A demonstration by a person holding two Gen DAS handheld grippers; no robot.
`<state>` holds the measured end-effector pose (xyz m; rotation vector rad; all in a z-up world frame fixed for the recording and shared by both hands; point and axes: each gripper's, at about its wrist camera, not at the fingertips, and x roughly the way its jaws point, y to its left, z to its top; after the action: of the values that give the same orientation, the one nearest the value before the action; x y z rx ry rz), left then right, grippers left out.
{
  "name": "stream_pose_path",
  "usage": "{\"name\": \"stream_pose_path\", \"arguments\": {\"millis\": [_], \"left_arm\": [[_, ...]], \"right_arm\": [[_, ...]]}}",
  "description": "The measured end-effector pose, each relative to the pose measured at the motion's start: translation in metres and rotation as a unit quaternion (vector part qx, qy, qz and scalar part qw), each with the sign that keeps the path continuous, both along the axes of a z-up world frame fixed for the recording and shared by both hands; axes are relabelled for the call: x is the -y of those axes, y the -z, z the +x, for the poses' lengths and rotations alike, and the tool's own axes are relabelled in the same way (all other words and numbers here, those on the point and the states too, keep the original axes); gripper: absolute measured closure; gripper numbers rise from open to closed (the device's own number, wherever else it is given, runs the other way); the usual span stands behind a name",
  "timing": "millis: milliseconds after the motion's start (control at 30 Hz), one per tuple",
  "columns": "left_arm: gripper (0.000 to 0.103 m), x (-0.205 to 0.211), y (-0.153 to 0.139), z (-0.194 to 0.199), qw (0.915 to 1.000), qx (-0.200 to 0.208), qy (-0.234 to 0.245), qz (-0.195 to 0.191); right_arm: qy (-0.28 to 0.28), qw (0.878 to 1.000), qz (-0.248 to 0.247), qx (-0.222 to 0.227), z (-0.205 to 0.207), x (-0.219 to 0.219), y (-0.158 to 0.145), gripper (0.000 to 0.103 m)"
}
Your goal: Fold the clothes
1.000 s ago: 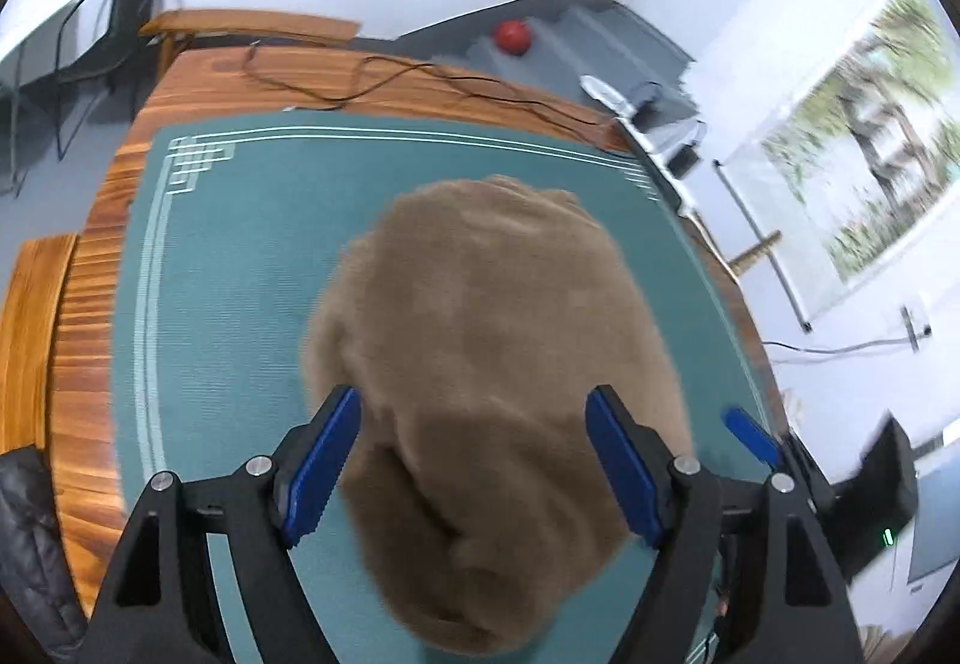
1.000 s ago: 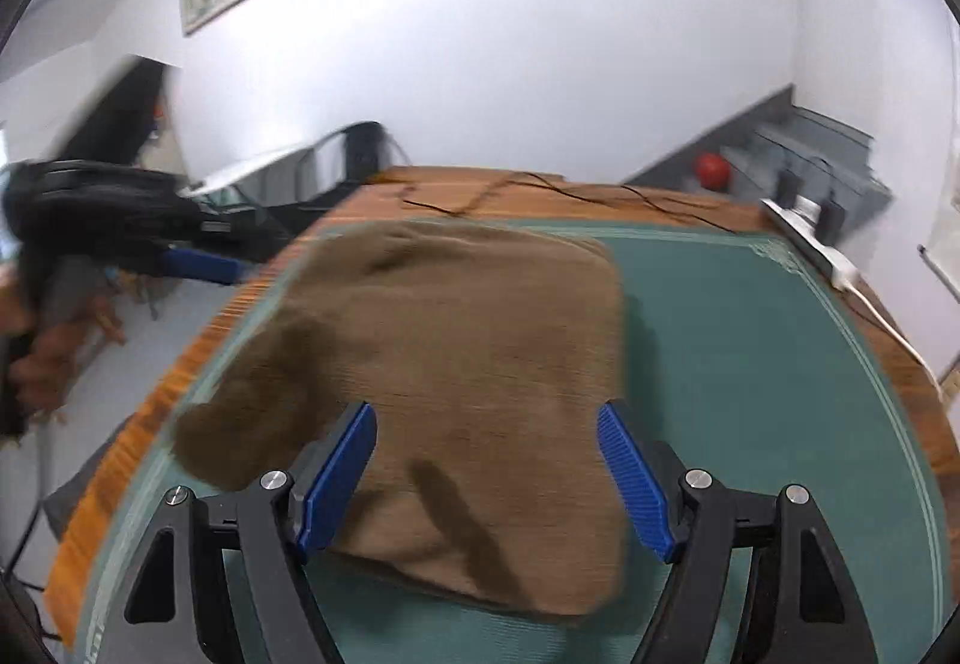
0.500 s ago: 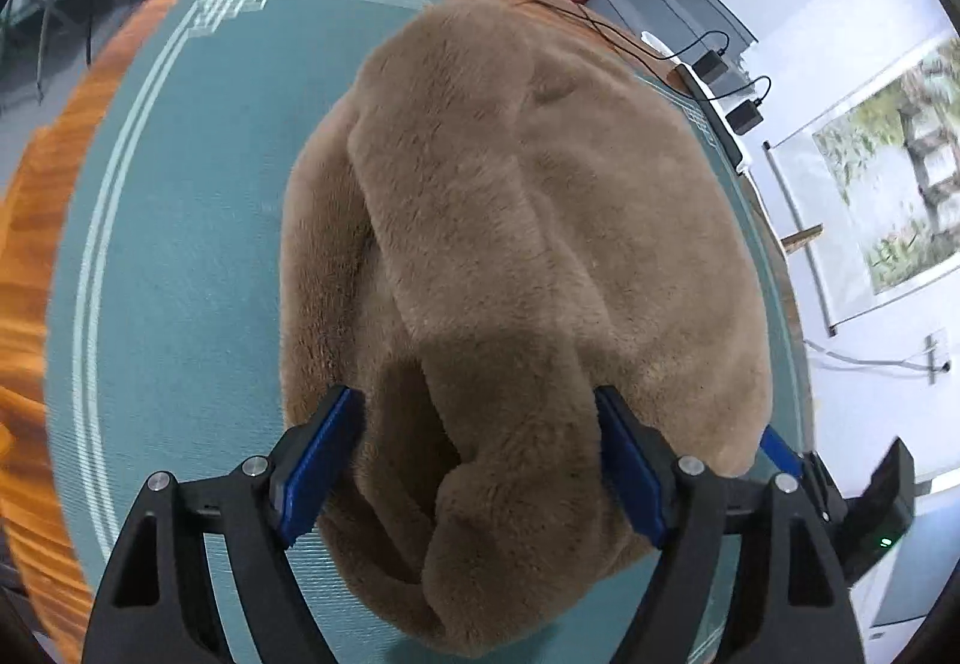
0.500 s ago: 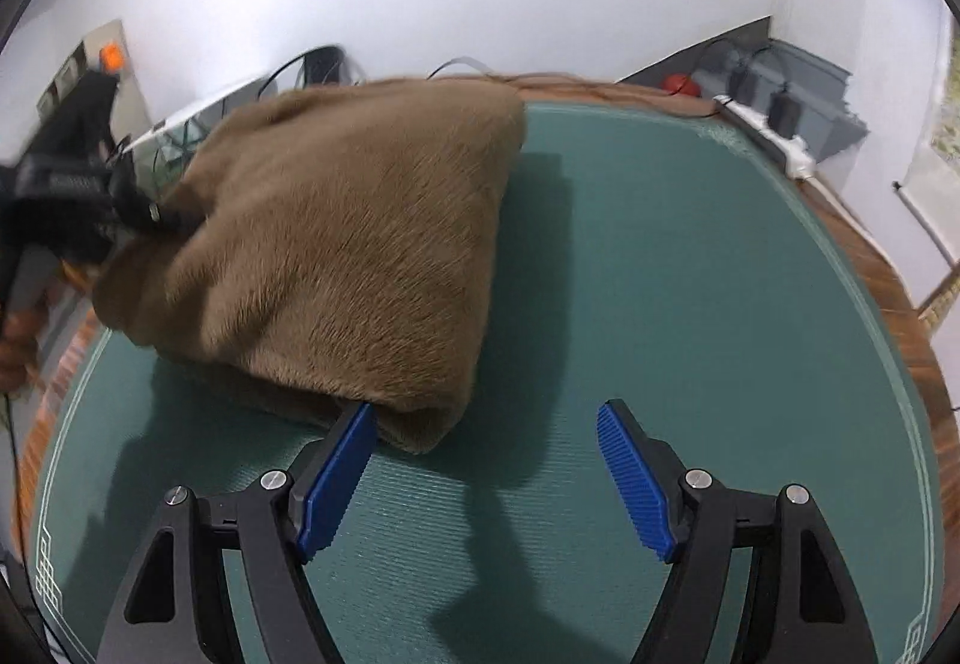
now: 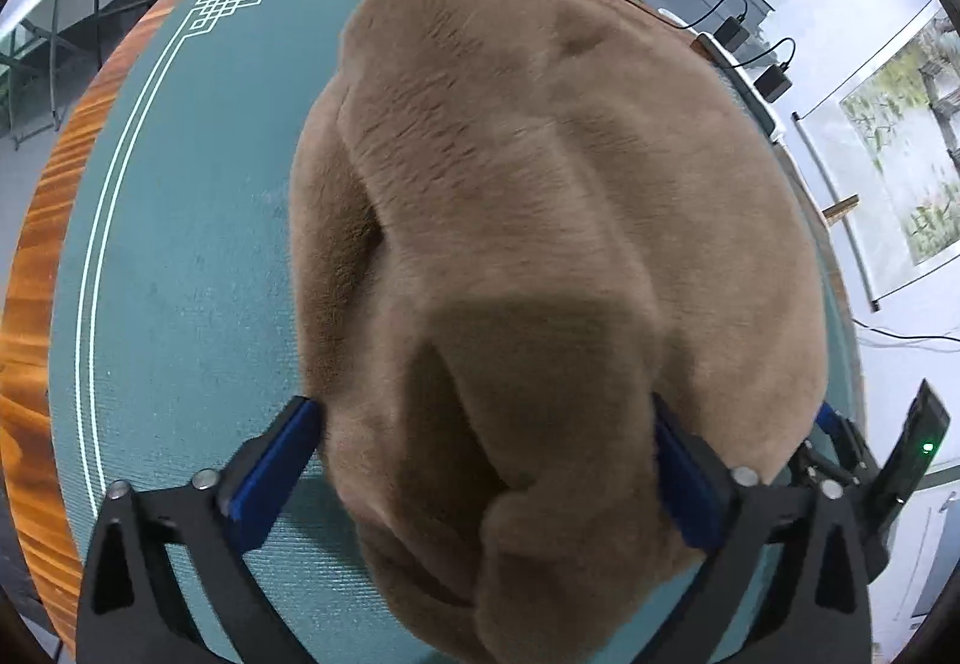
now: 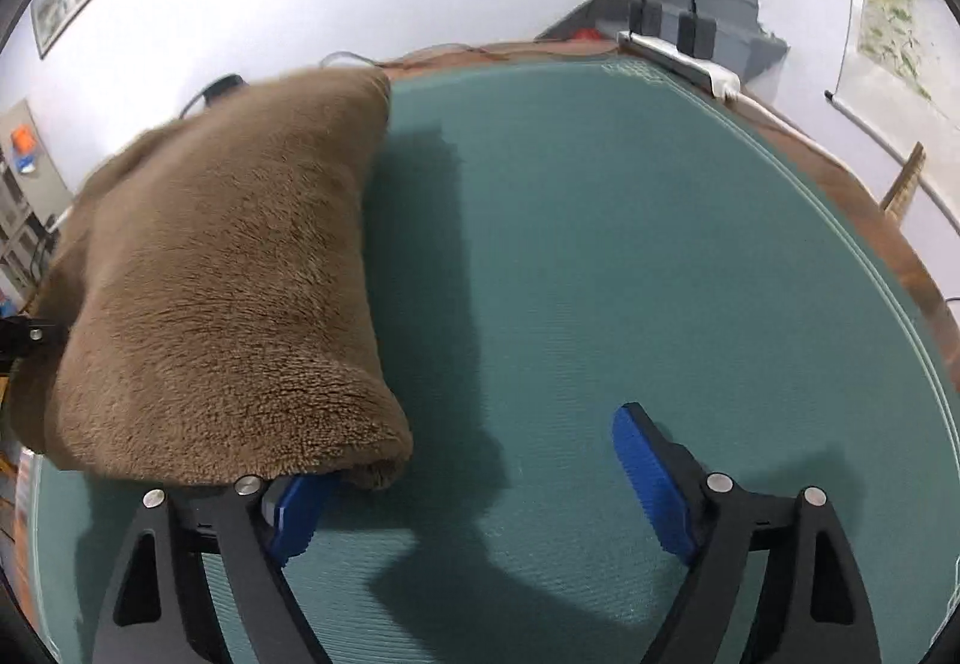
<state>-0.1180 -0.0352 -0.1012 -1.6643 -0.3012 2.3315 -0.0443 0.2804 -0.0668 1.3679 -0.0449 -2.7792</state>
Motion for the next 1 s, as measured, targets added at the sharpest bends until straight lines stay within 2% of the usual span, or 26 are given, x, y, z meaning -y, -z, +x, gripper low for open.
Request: {"name": "stream_pose_path", "arguments": {"millis": [100,233,333,467,567,667,733,900,933,1000], "left_arm": [[0.000,0.011,0.006,0.000,0.9993,0.012,-0.016,0.033],[0.000,0.017,-0.008,-0.001,0.9994,0.005,-0.017,0.029],[0.000,0.024,-0.034,-0.001,0.9994,-0.022,-0.017,0.019],[0.000,0.023,-0.070,-0.012,0.9970,-0.065,-0.026,0.033],[0.000,0.028,-0.093,-0.032,0.9949,-0.089,-0.033,0.035],[0.000,0.017,-0.103,-0.054,0.9941,-0.103,-0.028,0.014],[0.000,0.001,-0.097,-0.073,0.9950,-0.098,-0.014,-0.004],[0.000,-0.010,-0.056,-0.108,0.9944,-0.060,-0.009,-0.087],[0.000,-0.008,-0.045,-0.111,0.9948,-0.048,-0.011,-0.089],[0.000,0.000,-0.026,-0.115,0.9973,-0.026,-0.017,-0.067]], "right_arm": [[-0.009,1.000,0.011,-0.001,0.001,0.004,-0.002,0.015],[-0.039,0.999,-0.005,-0.004,0.008,0.004,-0.020,0.015],[-0.064,0.997,-0.004,-0.035,0.022,0.009,-0.045,0.015],[-0.101,0.990,-0.014,-0.098,0.030,0.030,-0.084,0.014],[-0.136,0.983,-0.019,-0.124,0.017,0.056,-0.096,0.014],[-0.176,0.976,-0.020,-0.128,-0.001,0.091,-0.094,0.014],[-0.196,0.973,-0.011,-0.118,-0.016,0.110,-0.084,0.014],[-0.198,0.977,0.005,-0.080,-0.041,0.124,-0.055,0.013],[-0.198,0.977,0.003,-0.076,-0.044,0.122,-0.051,0.013],[-0.198,0.978,-0.002,-0.069,-0.049,0.118,-0.043,0.011]]}}
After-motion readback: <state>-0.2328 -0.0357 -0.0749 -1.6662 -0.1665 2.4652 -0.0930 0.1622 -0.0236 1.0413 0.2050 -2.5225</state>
